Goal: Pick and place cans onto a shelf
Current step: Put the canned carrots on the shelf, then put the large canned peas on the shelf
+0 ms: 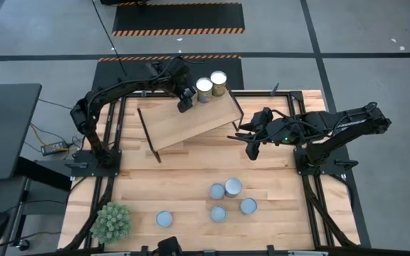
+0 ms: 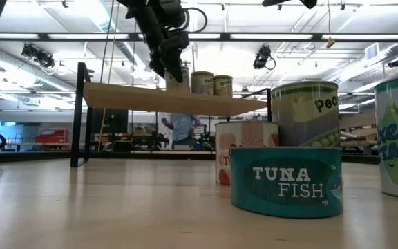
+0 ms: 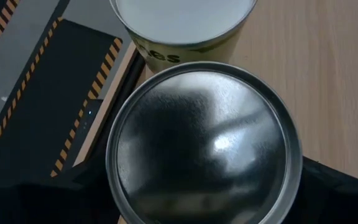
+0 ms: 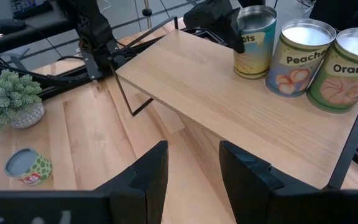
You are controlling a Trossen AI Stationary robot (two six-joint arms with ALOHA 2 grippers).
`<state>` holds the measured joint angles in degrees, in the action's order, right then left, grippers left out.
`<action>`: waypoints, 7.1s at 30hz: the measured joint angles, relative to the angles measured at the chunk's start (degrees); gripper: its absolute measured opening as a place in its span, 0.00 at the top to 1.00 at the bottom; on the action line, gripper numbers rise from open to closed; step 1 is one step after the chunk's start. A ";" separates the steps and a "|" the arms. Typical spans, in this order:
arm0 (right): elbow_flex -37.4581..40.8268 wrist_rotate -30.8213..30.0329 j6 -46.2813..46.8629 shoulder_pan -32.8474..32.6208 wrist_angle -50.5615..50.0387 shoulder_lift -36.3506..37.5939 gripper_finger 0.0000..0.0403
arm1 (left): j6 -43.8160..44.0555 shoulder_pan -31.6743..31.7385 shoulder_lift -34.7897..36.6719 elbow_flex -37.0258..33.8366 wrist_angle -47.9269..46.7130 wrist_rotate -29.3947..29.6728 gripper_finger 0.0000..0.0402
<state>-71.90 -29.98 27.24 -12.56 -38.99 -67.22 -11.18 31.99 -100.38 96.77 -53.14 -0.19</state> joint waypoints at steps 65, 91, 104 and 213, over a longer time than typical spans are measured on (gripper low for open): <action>0.00 0.03 1.11 0.00 2.41 0.00 0.63 | -2.82 -2.33 -0.02 7.19 5.96 3.39 0.01; 0.00 0.04 -2.09 0.00 4.78 -0.02 0.63 | -4.34 1.57 -0.88 19.08 -30.60 3.79 0.01; 0.00 -0.17 -2.88 0.00 7.35 -0.04 0.63 | -1.12 4.18 -1.66 7.98 -17.14 8.82 0.02; -3.32 24.02 2.52 -9.27 -6.55 -23.15 0.38 | 43.56 -70.98 10.43 5.76 -22.09 26.41 0.57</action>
<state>-75.22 -5.96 29.77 -21.82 -45.54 -90.37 32.38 -38.99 -89.95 102.53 -75.23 26.23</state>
